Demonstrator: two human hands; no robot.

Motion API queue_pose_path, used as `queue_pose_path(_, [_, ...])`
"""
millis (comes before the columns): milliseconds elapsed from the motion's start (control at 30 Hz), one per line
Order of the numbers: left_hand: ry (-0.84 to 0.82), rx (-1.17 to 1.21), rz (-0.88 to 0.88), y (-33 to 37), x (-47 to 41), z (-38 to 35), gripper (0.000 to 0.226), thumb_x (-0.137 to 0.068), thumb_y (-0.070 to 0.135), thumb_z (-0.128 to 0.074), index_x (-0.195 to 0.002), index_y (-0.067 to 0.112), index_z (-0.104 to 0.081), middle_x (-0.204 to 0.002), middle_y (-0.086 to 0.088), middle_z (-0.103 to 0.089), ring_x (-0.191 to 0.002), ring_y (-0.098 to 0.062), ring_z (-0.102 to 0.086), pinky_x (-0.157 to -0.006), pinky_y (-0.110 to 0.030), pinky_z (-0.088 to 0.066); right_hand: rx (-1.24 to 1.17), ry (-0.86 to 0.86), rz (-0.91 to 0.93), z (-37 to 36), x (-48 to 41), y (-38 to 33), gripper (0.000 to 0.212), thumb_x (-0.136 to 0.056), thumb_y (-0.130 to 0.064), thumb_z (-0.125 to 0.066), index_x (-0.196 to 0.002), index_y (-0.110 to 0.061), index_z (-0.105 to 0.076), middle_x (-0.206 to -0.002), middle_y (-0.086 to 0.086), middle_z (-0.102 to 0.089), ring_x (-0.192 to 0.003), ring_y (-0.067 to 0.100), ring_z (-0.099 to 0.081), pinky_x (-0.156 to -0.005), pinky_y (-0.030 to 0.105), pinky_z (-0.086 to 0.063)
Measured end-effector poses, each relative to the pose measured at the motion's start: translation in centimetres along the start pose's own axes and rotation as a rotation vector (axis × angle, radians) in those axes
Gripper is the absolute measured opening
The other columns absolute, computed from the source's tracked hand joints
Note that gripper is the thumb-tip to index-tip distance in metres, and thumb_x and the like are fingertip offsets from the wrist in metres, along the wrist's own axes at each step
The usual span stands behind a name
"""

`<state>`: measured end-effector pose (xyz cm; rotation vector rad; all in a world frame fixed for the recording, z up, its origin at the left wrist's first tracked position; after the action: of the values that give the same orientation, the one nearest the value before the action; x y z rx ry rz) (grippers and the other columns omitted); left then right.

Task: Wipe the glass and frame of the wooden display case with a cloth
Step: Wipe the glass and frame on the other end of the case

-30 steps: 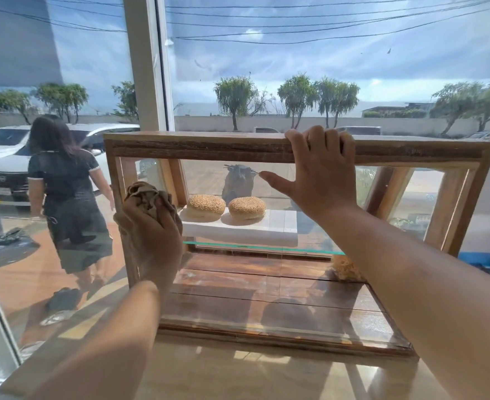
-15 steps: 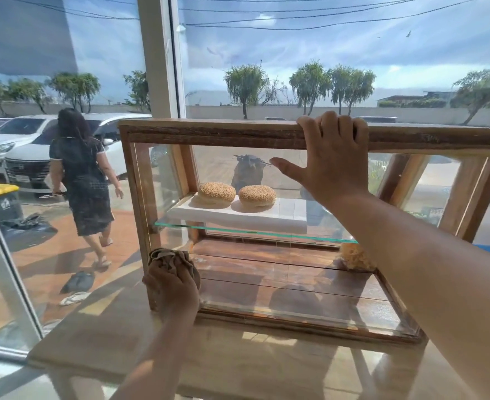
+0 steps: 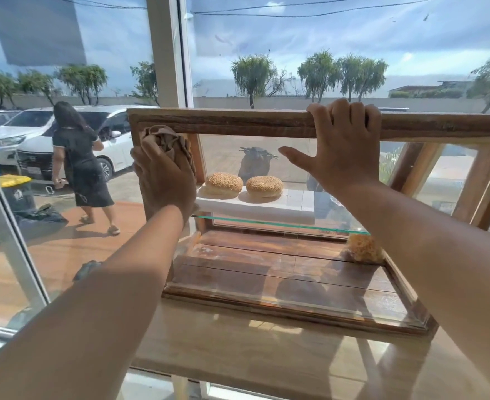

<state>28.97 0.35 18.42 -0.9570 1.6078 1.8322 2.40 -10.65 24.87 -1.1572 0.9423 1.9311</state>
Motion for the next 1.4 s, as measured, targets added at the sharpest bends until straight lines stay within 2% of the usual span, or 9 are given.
queue_pose_path(233, [-0.121,-0.073,-0.038,-5.1,5.6,-0.4,0.039,-0.092,0.034,-0.042,-0.123,0.011,-0.036,-0.120,-0.021,-0.045,-0.106,-0.039,-0.045,-0.082,-0.051,-0.046,-0.002,-0.011,0.001,0.0,0.0,0.0,0.072,-0.086,-0.077,-0.042,-0.119,-0.013,-0.043,-0.109,0.015,-0.046,-0.100,0.034,-0.044,-0.096,0.047,-0.031])
queue_pose_path(467, [-0.433,-0.242,0.469,-13.3,17.9,0.7,0.039,-0.093,0.021,-0.049,-0.124,-0.002,-0.042,-0.119,-0.029,-0.046,-0.106,-0.048,-0.047,-0.089,-0.056,-0.042,0.009,0.009,0.007,0.0,0.0,0.0,0.073,-0.087,-0.077,-0.040,-0.120,-0.012,-0.044,-0.107,0.016,-0.047,-0.099,0.034,-0.044,-0.094,0.047,-0.031])
queue_pose_path(567, [-0.413,-0.184,0.575,-12.4,17.3,0.9,0.039,-0.095,0.020,-0.047,-0.127,-0.002,-0.040,-0.122,-0.030,-0.046,-0.109,-0.048,-0.046,-0.090,-0.055,-0.041,0.003,0.026,0.008,0.0,0.1,0.0,0.074,-0.087,-0.078,-0.038,-0.119,-0.011,-0.045,-0.105,0.016,-0.047,-0.097,0.033,-0.045,-0.093,0.047,-0.032])
queue_pose_path(833, [-0.035,0.068,0.203,-0.6,1.6,1.0,0.040,-0.097,0.038,-0.042,-0.128,0.012,-0.044,-0.128,-0.019,-0.045,-0.114,-0.034,-0.043,-0.092,-0.044,-0.037,-0.009,0.035,-0.001,0.0,0.1,0.0,0.075,-0.086,-0.079,-0.039,-0.117,-0.011,-0.044,-0.103,0.016,-0.046,-0.093,0.033,-0.043,-0.090,0.047,-0.032])
queue_pose_path(933, [-0.012,0.012,0.140,0.6,-0.4,0.8,0.043,-0.095,0.039,-0.041,-0.128,0.011,-0.045,-0.126,-0.019,-0.046,-0.115,-0.036,-0.044,-0.089,-0.045,-0.040,0.006,0.036,-0.003,-0.1,0.0,0.0,0.075,-0.086,-0.079,-0.041,-0.117,-0.011,-0.044,-0.104,0.017,-0.046,-0.093,0.033,-0.043,-0.091,0.047,-0.032])
queue_pose_path(1033, [-0.057,-0.070,0.144,-2.1,3.1,0.7,0.039,-0.096,0.031,-0.043,-0.130,0.012,-0.043,-0.126,-0.019,-0.046,-0.109,-0.037,-0.045,-0.088,-0.045,-0.038,0.012,0.031,0.000,-0.2,0.0,0.1,0.074,-0.086,-0.079,-0.041,-0.118,-0.011,-0.043,-0.104,0.016,-0.045,-0.093,0.033,-0.043,-0.091,0.046,-0.031])
queue_pose_path(1167, [-0.272,-0.133,0.372,-8.5,11.5,-0.1,0.039,-0.095,0.021,-0.047,-0.130,0.006,-0.039,-0.125,-0.026,-0.043,-0.107,-0.044,-0.043,-0.091,-0.051,-0.036,0.008,0.046,0.002,-0.3,-0.1,0.1,0.074,-0.086,-0.078,-0.041,-0.117,-0.012,-0.045,-0.103,0.016,-0.045,-0.092,0.032,-0.043,-0.090,0.046,-0.031])
queue_pose_path(1267, [-0.403,-0.119,0.705,-13.3,17.9,-0.4,0.040,-0.095,0.020,-0.048,-0.129,0.001,-0.039,-0.126,-0.031,-0.044,-0.112,-0.049,-0.045,-0.096,-0.054,-0.038,0.018,0.059,0.005,-0.2,0.0,0.0,0.074,-0.087,-0.078,-0.041,-0.117,-0.011,-0.046,-0.101,0.015,-0.046,-0.091,0.031,-0.042,-0.089,0.046,-0.031])
queue_pose_path(1400, [-0.347,0.000,1.105,-14.2,19.0,-0.7,0.045,-0.098,0.028,-0.043,-0.135,0.004,-0.032,-0.136,-0.029,-0.040,-0.124,-0.046,-0.042,-0.104,-0.055,-0.034,0.021,0.069,0.005,-0.3,0.0,0.0,0.075,-0.087,-0.079,-0.039,-0.118,-0.011,-0.047,-0.101,0.015,-0.047,-0.090,0.032,-0.043,-0.089,0.046,-0.032])
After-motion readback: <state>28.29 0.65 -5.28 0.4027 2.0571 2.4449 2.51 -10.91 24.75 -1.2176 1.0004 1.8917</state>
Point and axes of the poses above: each hand's wrist, its own x-axis away from the middle knuckle, its own z-axis out of the back of the hand, y = z × x, the point moved 5 cm from there along -x, towards the middle knuckle
